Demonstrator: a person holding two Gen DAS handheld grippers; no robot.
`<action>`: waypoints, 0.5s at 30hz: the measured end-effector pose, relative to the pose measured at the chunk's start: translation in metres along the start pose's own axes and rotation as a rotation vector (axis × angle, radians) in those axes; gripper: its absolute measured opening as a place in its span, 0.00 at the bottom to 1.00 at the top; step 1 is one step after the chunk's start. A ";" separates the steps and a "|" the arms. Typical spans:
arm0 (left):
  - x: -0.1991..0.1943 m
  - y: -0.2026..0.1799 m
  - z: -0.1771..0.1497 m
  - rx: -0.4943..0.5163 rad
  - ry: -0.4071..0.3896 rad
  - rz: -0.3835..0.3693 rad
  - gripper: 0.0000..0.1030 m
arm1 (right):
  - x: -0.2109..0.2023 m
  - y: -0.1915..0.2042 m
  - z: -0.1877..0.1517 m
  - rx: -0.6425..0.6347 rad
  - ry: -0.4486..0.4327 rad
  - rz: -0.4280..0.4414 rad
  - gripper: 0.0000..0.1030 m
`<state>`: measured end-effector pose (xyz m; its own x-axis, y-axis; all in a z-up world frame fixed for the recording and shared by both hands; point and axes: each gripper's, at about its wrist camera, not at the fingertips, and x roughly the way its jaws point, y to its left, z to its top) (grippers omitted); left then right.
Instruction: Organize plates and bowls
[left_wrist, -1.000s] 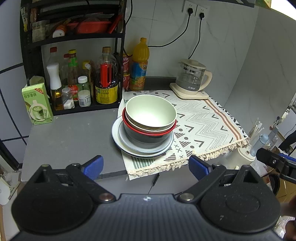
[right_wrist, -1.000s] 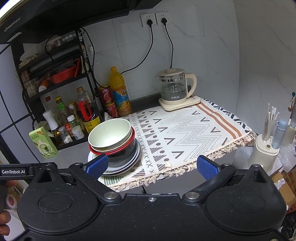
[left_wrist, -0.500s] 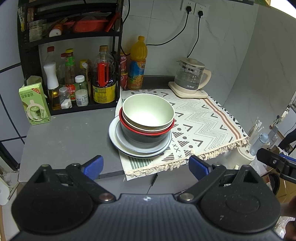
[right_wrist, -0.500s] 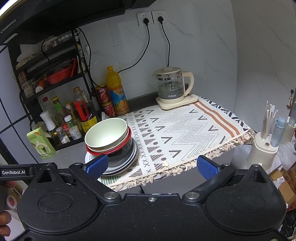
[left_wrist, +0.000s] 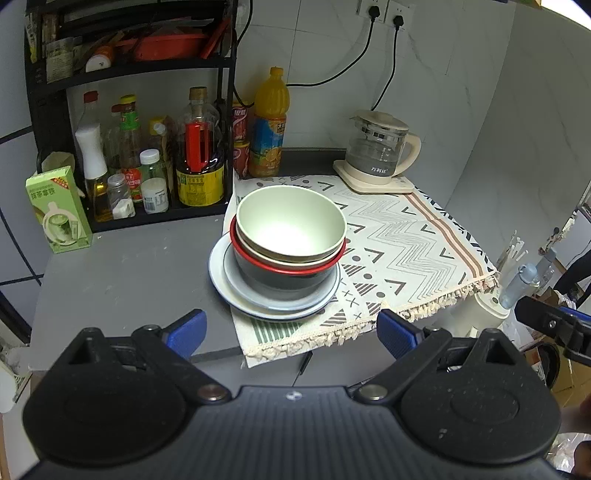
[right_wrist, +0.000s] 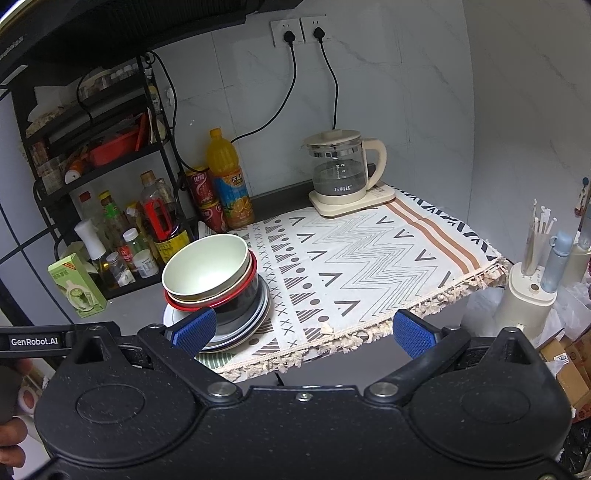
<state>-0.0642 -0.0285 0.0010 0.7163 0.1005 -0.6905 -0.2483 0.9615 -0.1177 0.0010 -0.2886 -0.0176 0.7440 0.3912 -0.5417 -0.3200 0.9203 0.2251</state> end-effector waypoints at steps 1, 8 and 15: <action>0.001 -0.002 0.001 -0.002 0.000 0.004 0.95 | 0.002 0.000 0.001 -0.001 0.001 -0.002 1.00; 0.006 -0.003 0.004 0.001 0.004 -0.001 0.95 | 0.008 0.001 0.002 0.005 0.010 -0.001 1.00; 0.007 -0.001 -0.001 -0.007 0.021 -0.028 0.95 | 0.006 -0.004 -0.002 0.045 0.006 -0.009 1.00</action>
<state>-0.0599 -0.0294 -0.0042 0.7096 0.0681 -0.7013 -0.2328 0.9621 -0.1422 0.0059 -0.2897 -0.0235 0.7429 0.3832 -0.5489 -0.2869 0.9231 0.2561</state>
